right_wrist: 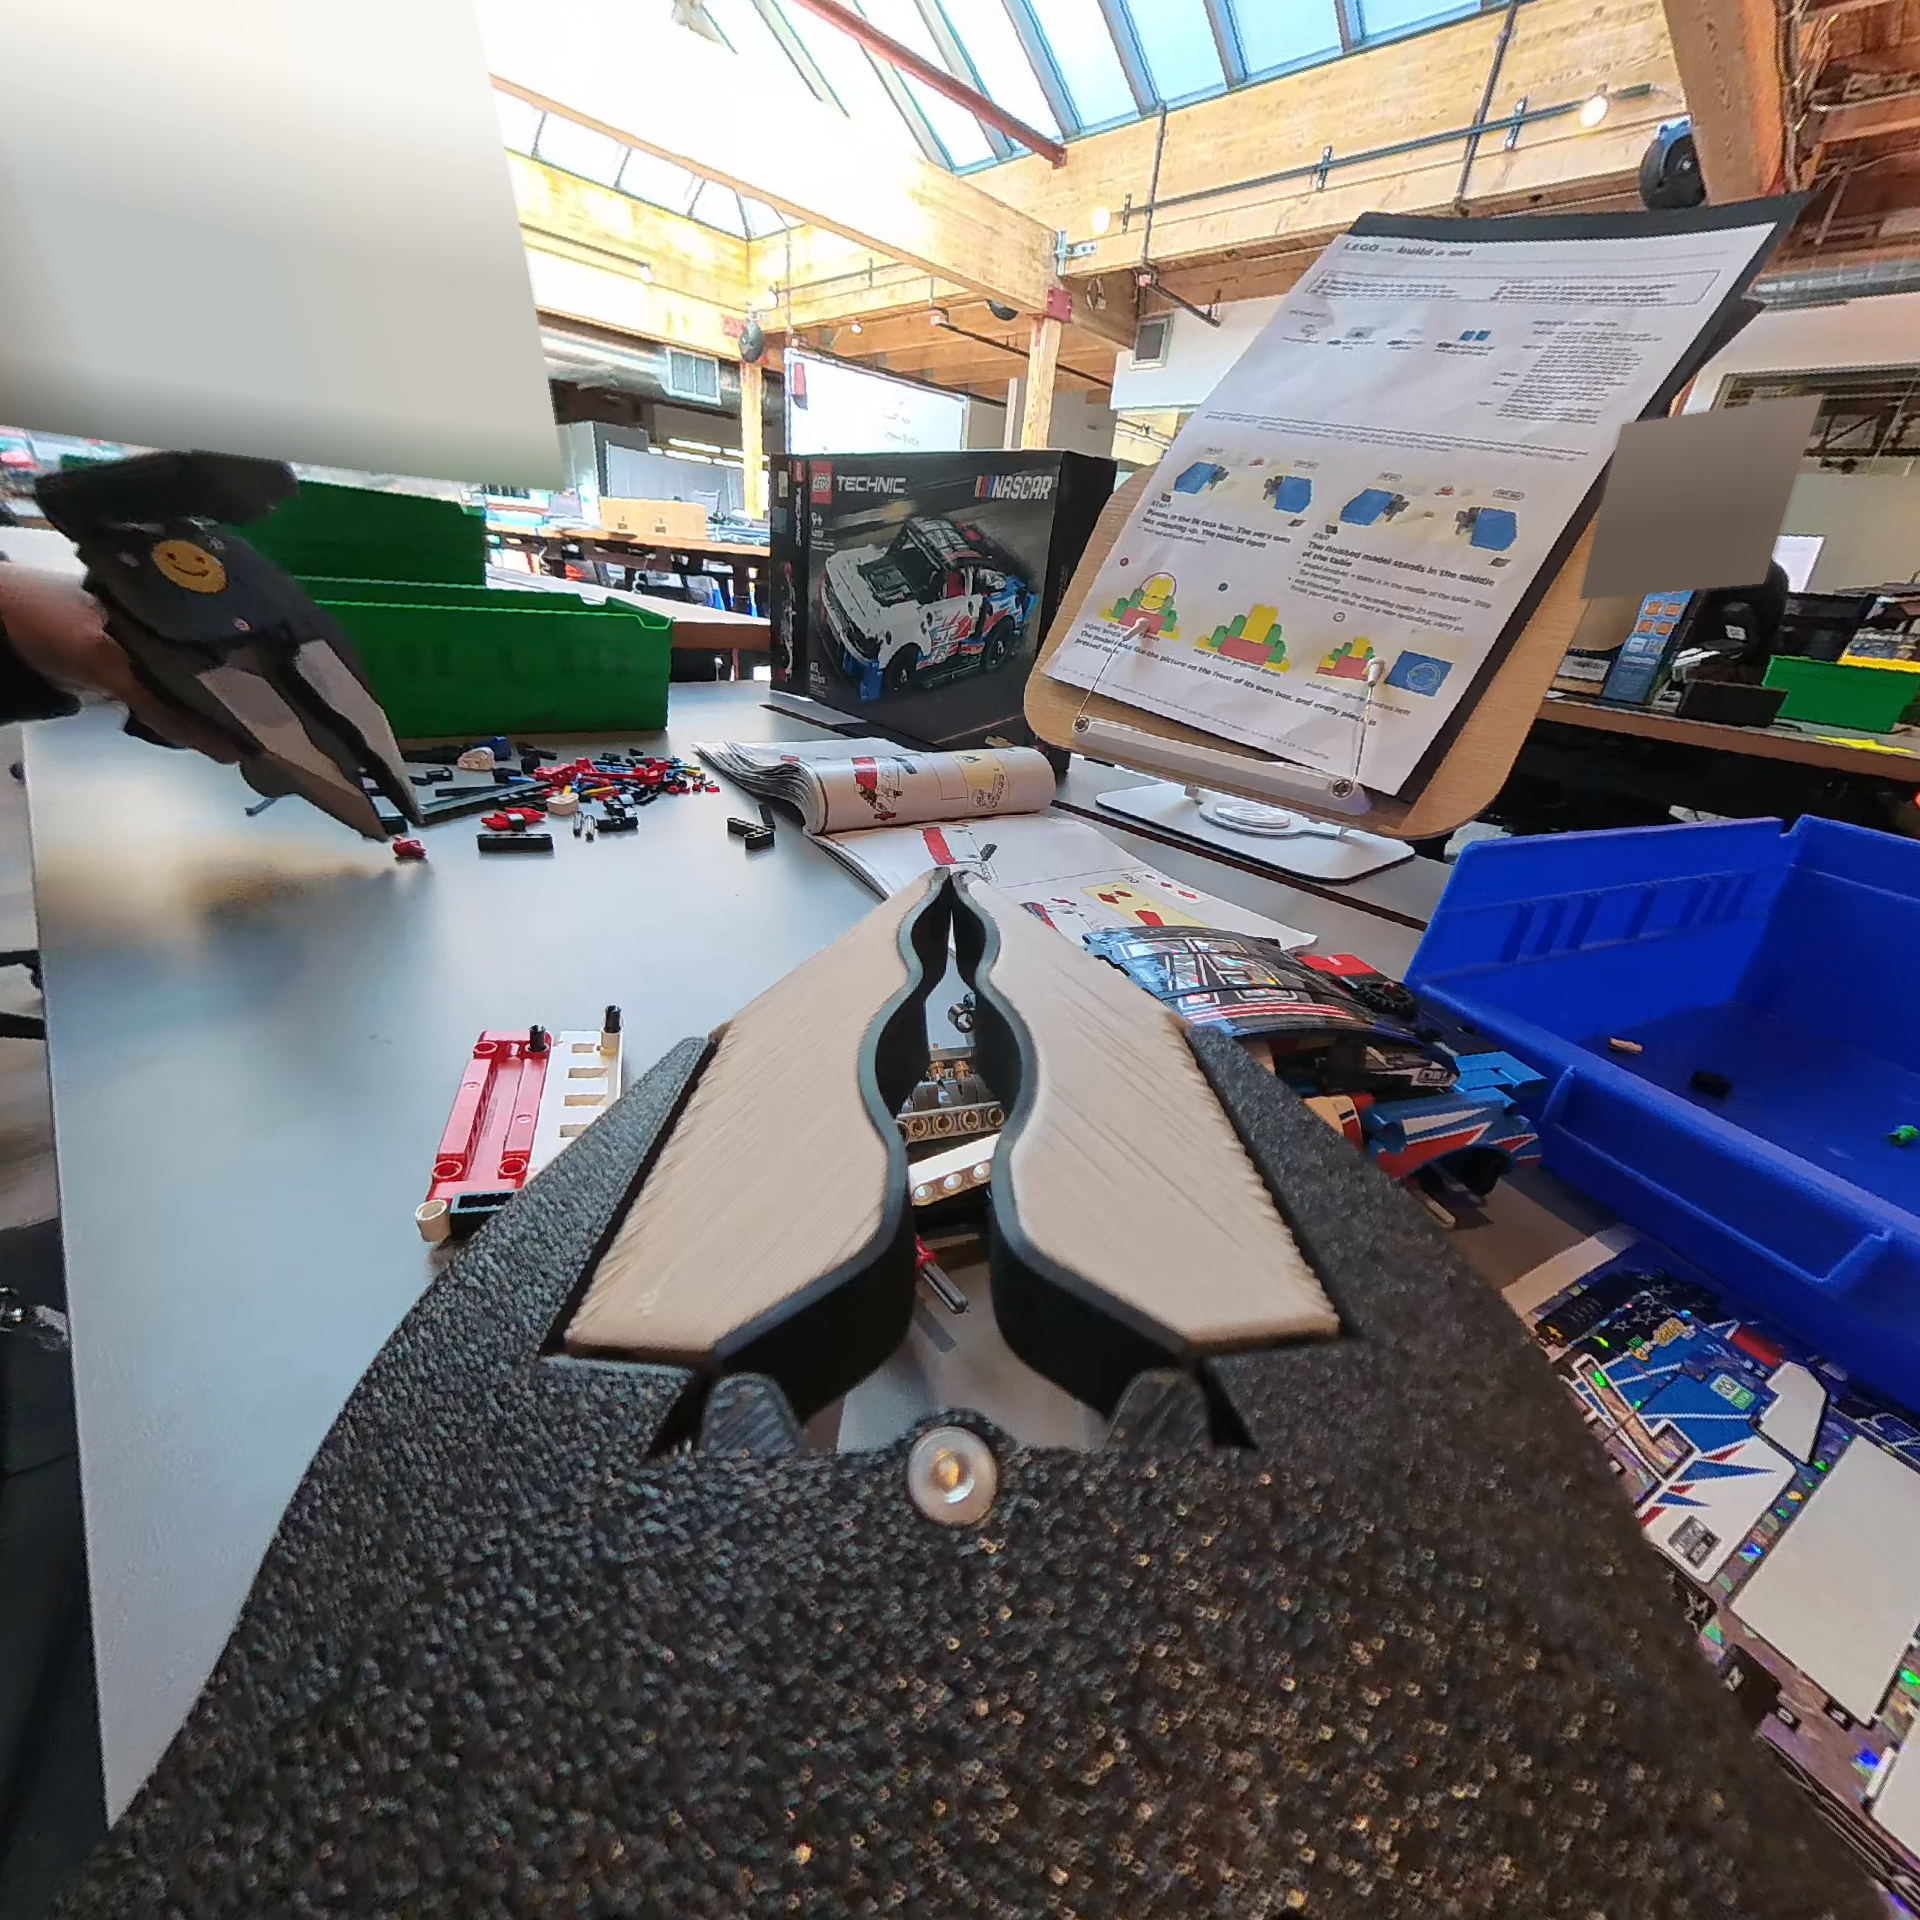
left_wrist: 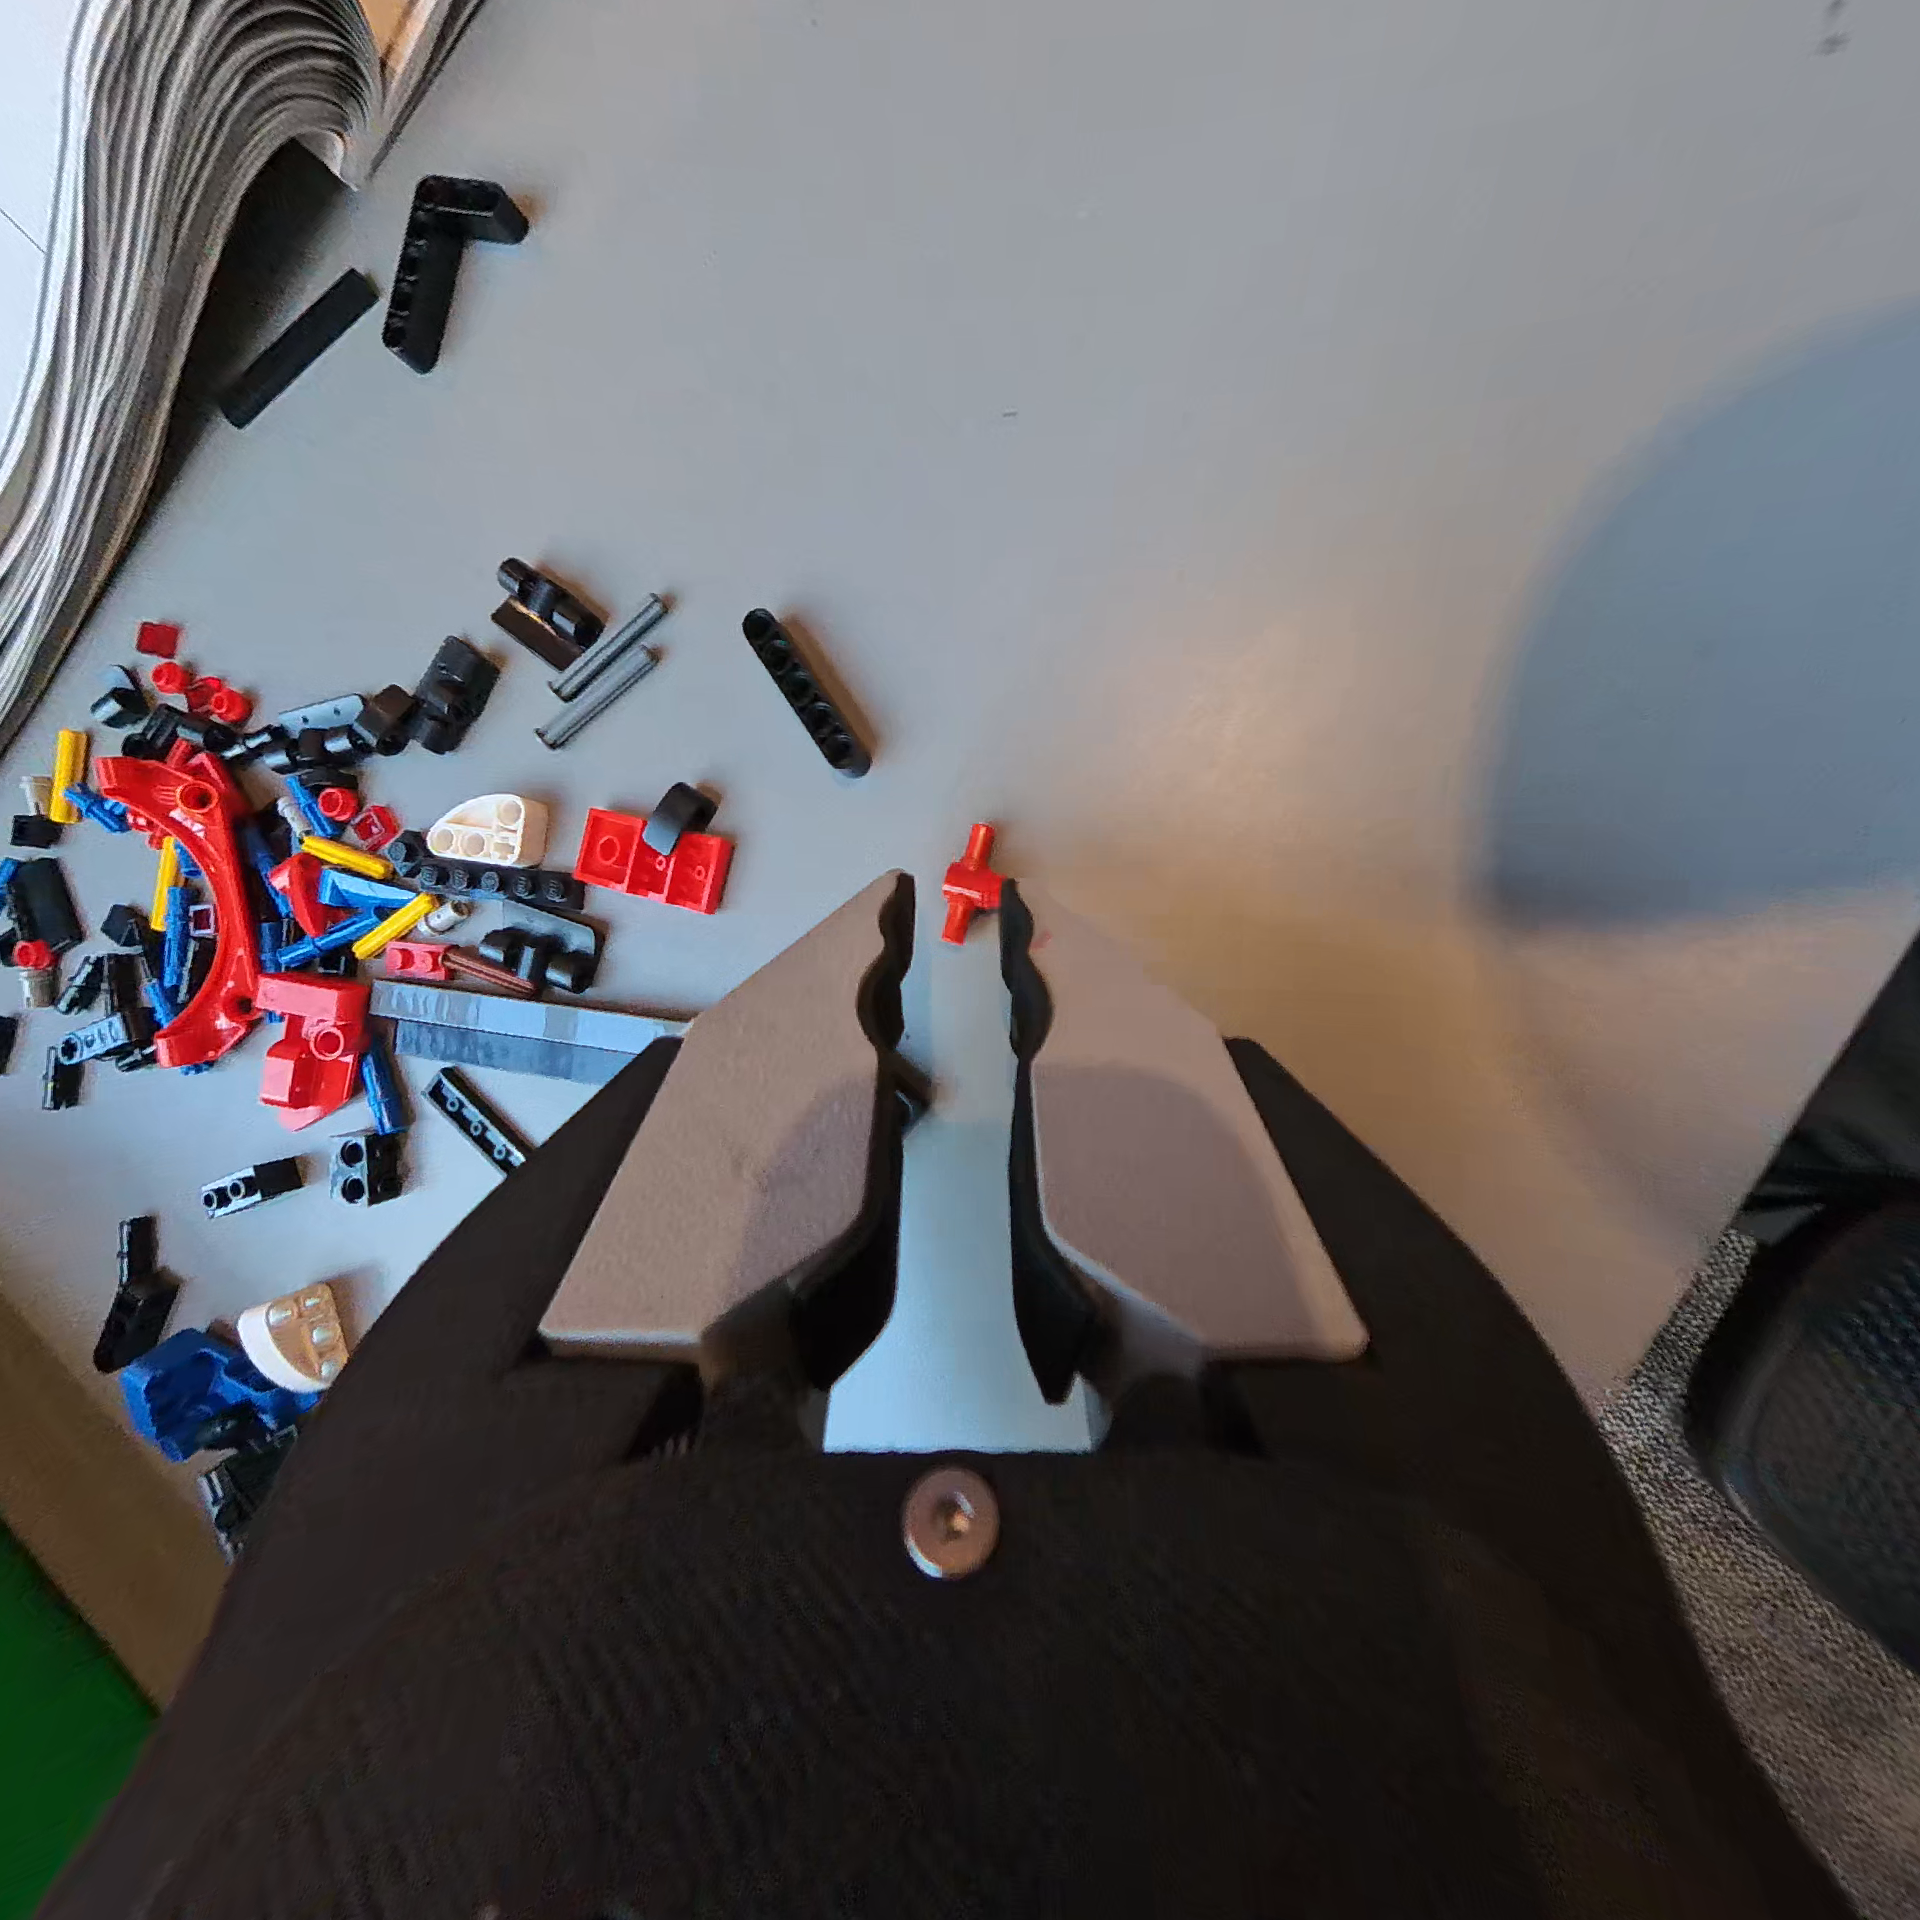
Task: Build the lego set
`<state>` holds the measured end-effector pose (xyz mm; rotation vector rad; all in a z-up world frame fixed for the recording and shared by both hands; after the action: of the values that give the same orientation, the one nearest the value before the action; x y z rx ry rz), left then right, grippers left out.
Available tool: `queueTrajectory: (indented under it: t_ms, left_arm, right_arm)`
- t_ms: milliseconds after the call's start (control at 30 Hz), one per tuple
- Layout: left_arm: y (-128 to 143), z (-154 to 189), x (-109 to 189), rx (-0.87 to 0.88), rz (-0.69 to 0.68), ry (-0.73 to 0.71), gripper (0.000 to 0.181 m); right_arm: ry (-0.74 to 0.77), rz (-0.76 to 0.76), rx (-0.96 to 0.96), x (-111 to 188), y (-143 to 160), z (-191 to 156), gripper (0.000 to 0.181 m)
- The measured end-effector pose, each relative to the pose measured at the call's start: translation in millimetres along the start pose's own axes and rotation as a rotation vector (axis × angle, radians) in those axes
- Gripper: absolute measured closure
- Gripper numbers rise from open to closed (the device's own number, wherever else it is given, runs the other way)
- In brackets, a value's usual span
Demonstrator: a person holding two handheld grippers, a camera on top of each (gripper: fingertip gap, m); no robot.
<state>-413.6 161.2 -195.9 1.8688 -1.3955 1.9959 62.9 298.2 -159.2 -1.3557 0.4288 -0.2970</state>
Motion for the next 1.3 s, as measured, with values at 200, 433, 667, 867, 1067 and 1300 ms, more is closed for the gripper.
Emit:
queueTrajectory:
  t_ms: [200,433,667,867,1067,1300]
  left_arm:
    - [3,0,-6,-0.057,-0.048,-0.012,0.177]
    - [2,4,-9,-0.158,-0.047,-0.178,0.177]
    - [-13,20,-13,-0.287,-0.038,-0.28,0.177]
    - [-39,12,-12,-0.237,0.193,-0.448,0.178]
    - [-59,-13,-20,-0.155,0.379,-0.597,0.178]
    - [-61,-40,-27,-0.031,0.462,-0.542,0.178]
  right_arm:
    - [0.008,0.004,-0.014,0,0,2,0.181]
    - [0.011,0.002,-0.029,0,0,4,0.181]
    - [0.015,0.005,-0.03,1,0,4,0.181]
    - [0.035,0.0,0.016,0,-1,0,0.181]
    - [0.14,-0.053,0.131,-1,2,-1,0.181]
    - [0.416,-0.125,0.227,3,5,16,0.181]
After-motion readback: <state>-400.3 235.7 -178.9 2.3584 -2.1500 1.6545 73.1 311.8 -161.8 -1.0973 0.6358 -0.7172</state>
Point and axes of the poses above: each gripper's, where its closed fingertips meet, x back along the fingers, y out of its underside, z = x × y across the jaws, the point moved 8 cm from there along x, back along the fingers, and after that the axes turned 4 degrees about x, right-handed, at the moved point
